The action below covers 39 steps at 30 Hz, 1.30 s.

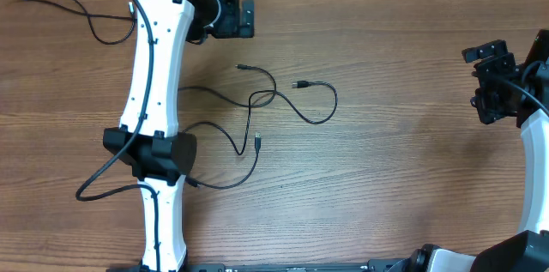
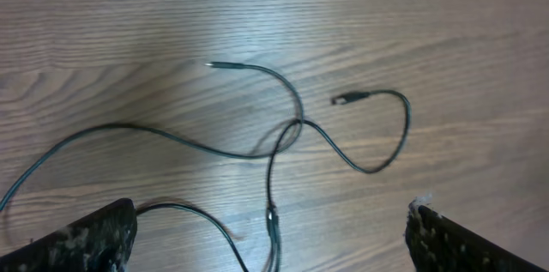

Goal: Untangle cables

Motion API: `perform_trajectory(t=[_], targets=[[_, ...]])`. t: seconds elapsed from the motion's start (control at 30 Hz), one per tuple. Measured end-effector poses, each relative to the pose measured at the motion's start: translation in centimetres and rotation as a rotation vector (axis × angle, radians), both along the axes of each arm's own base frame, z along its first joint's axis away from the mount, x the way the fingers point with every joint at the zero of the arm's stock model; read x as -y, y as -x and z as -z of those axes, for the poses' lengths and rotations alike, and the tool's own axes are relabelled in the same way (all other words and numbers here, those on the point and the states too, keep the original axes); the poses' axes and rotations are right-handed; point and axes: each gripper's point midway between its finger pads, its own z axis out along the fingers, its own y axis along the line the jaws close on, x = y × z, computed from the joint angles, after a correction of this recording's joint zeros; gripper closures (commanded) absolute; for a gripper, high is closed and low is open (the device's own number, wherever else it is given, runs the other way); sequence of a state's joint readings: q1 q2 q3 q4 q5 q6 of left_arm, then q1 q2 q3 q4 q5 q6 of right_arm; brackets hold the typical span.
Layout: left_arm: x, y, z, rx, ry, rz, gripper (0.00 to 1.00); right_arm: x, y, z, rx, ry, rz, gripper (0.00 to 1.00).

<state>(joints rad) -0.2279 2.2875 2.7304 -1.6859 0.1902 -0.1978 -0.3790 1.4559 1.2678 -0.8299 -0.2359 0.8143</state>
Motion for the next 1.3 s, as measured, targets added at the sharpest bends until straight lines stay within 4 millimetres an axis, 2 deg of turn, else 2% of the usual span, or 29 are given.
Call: perform_trajectory(t=[0.1,0.27,0.33,0.43,0.47,0.5,0.53,0.57,0.67,0.73,0.77,0.87,0.93,1.07,1.3], targets=[[0.9,1.9,-1.4,0.008,-0.005,0.04,0.01,0.0,0.0,0.0,0.0,0.0,0.0,0.0],[1.5,7.6,-3.1,-0.031,-0.018,0.099,0.0,0.0,0.0,0.0,0.0,0.0,0.0,0.0],[1.7,9.7,-2.8,-0.066,-0.027,0.12,0.0,0.0,0.0,0.0,-0.001,0.0,0.001,0.0],[2.3,12.0,-0.5,-0.158,-0.058,0.154,0.0,0.0,0.0,0.0,0.0,0.0,0.001,0.0],[2.5,12.3,0.5,-0.183,-0.067,0.162,0.01,0.0,0.0,0.0,0.0,0.0,0.001,0.0],[2.7,12.5,1.7,-0.206,-0.077,0.171,0.07,0.0,0.0,0.0,0.0,0.0,0.0,0.0],[3.1,12.6,3.5,-0.238,-0.089,0.181,0.26,0.0,0.0,0.0,-0.001,0.0,0.001,0.0],[3.3,12.8,5.0,-0.265,-0.101,0.192,0.32,0.0,0.0,0.0,0.0,0.0,0.0,0.0],[3.8,12.4,8.5,-0.28,-0.11,0.204,0.33,0.0,0.0,0.0,0.0,0.0,0.0,0.0],[3.7,12.5,10.5,-0.299,-0.116,0.203,0.43,0.0,0.0,0.0,-0.001,0.0,0.0,0.0],[3.7,12.6,11.2,-0.302,-0.117,0.205,0.44,0.0,0.0,0.0,0.0,0.0,0.0,0.0],[3.6,12.5,13.0,-0.303,-0.121,0.202,0.44,0.0,0.0,0.0,0.0,0.0,0.0,0.0],[3.5,12.9,14.1,-0.315,-0.125,0.202,0.55,0.0,0.0,0.0,0.0,0.0,0.0,0.0],[3.3,13.1,15.8,-0.319,-0.13,0.198,0.58,0.0,0.0,0.0,0.0,0.0,0.0,0.0],[2.7,12.8,16.3,-0.306,-0.166,0.179,0.66,0.0,0.0,0.0,0.0,0.0,0.0,0.0]])
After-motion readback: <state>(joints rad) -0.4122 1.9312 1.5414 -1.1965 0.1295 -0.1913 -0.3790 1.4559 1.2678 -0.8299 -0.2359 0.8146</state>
